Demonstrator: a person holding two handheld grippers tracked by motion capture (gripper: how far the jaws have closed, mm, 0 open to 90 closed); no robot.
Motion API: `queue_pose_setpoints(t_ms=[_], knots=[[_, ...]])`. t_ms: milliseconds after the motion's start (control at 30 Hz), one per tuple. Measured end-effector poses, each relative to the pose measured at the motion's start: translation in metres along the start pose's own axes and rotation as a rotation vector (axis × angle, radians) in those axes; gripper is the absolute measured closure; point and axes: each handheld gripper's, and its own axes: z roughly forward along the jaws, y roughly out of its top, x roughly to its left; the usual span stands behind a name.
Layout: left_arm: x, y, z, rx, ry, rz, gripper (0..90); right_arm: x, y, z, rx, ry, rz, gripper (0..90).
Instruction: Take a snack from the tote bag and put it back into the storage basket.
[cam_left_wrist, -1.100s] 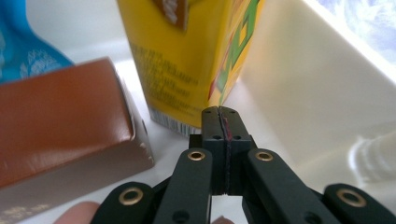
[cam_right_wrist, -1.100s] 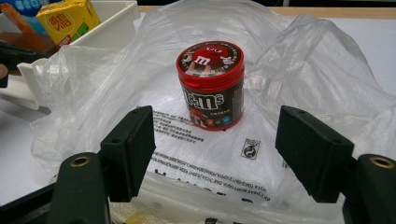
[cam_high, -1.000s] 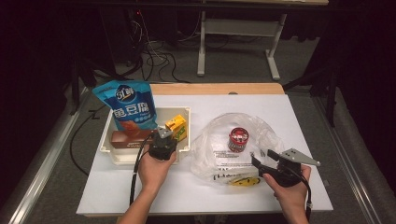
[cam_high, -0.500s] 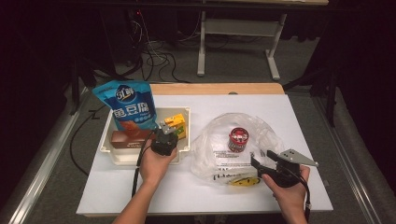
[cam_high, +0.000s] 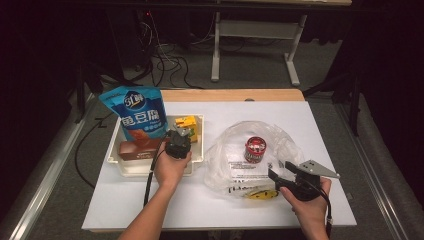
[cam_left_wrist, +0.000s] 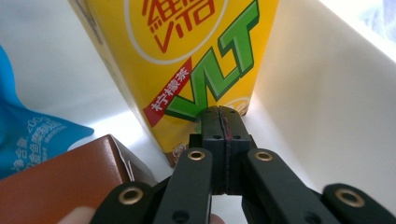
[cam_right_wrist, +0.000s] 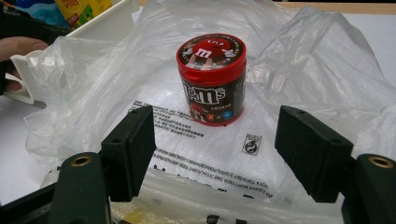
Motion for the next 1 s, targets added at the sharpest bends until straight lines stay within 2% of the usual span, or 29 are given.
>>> queue_pose_setpoints(t_ms=[133, 167, 267, 333, 367, 467, 533, 600, 700, 800, 900, 1000], knots=[[0.000, 0.002, -0.003, -0.015, 0.000, -0.069, 90.0, 0.000, 0.000, 0.000, -0.002, -0.002, -0.003, 29.4], [-0.001, 0.003, -0.005, -0.031, 0.004, -0.083, 90.0, 0.000, 0.000, -0.001, -0.001, -0.002, 0.003, 29.4], [-0.001, 0.011, -0.021, -0.116, -0.022, -0.117, 90.0, -0.002, 0.000, -0.002, -0.007, -0.003, 0.001, 29.4], [0.002, 0.017, -0.029, -0.137, -0.024, -0.118, 90.0, -0.003, 0.000, -0.002, -0.006, -0.006, 0.005, 29.5], [0.003, 0.020, -0.030, -0.130, -0.026, -0.112, 90.0, -0.003, 0.000, -0.002, -0.006, -0.005, 0.003, 29.5], [0.008, 0.025, -0.023, -0.042, -0.053, -0.077, 89.6, -0.002, 0.000, -0.001, -0.001, -0.003, 0.005, 29.5], [0.009, 0.025, -0.018, -0.014, -0.056, -0.080, 89.6, 0.000, 0.000, 0.000, 0.003, -0.002, 0.003, 29.5], [0.008, 0.025, -0.012, 0.017, -0.054, -0.063, 90.0, 0.000, 0.000, 0.000, 0.001, -0.001, -0.005, 29.5], [0.003, 0.024, -0.002, 0.062, -0.029, -0.028, 90.0, 0.000, -0.001, 0.001, 0.004, -0.001, -0.002, 29.5], [-0.003, 0.023, 0.007, 0.101, 0.014, 0.008, 90.0, 0.001, -0.001, 0.001, 0.006, 0.000, -0.006, 29.6], [-0.004, 0.023, 0.012, 0.114, 0.072, 0.015, 90.0, 0.001, -0.001, 0.001, 0.005, 0.002, -0.006, 29.7], [-0.003, 0.022, 0.015, 0.122, 0.107, 0.020, 90.0, 0.000, -0.002, 0.000, 0.005, 0.002, -0.005, 29.8]])
